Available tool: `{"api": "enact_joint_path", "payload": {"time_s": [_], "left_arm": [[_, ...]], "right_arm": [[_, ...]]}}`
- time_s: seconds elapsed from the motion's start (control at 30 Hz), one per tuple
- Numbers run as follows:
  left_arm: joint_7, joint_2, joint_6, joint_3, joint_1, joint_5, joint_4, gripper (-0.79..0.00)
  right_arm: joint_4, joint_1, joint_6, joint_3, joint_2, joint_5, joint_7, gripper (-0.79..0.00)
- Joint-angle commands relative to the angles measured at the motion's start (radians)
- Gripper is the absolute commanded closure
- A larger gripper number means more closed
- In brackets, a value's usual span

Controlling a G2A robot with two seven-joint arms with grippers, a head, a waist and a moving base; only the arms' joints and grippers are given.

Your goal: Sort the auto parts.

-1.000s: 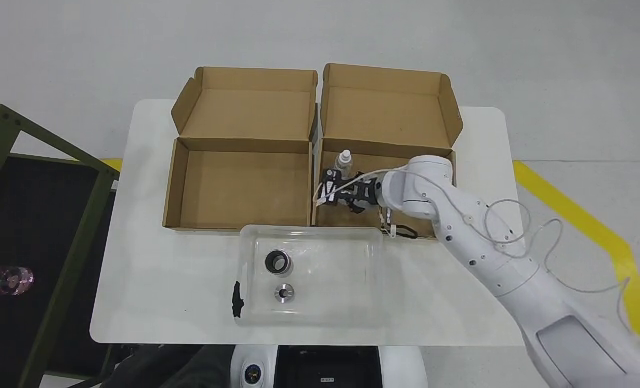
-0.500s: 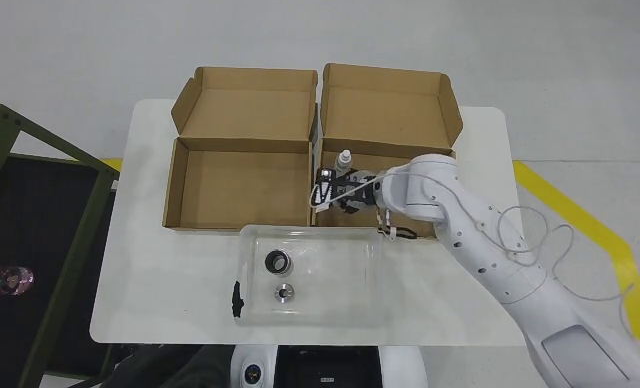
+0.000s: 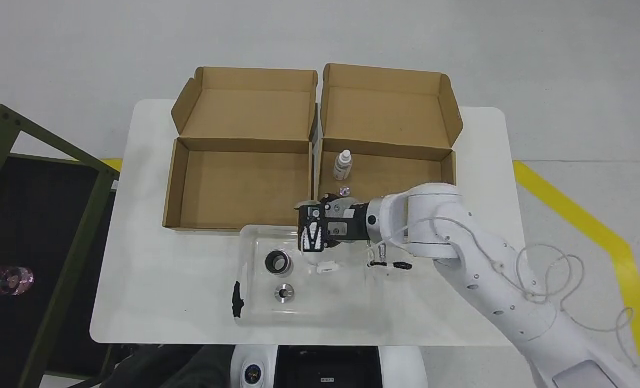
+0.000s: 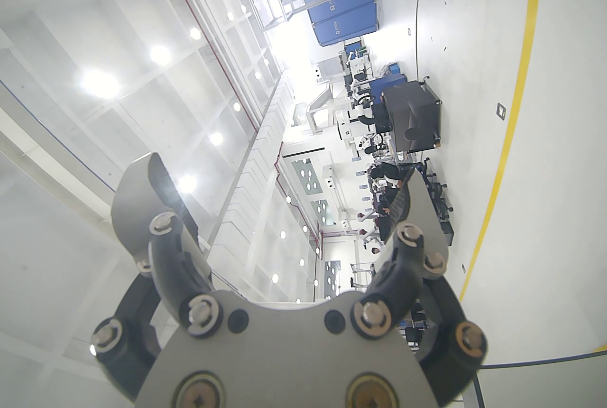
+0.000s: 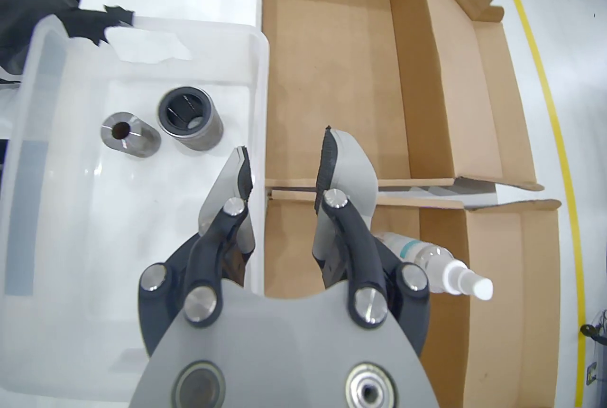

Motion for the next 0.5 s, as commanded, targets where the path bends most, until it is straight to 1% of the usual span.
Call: {"api": "enact_joint_path", "payload": {"time_s": [0.0,0.27,0.47], "left_arm": [[0.0,0.0,0.0,0.0,0.0,0.0,0.0,-0.785],[0.0,0.0,0.0,0.0,0.0,0.0,0.0,-0.785],[0.0,0.0,0.0,0.0,0.0,0.0,0.0,-0.785]], "right_arm": [[-0.024,-0.019,0.012,-0.017,-0.001,-0.015,-0.012,-0.256],[-0.053,-0.063,0.063,-0.082,-0.012,-0.088,-0.051,-0.283],[-0.039,-0.081,0.093,-0.131,-0.023,-0.137,-0.083,-0.277]]}}
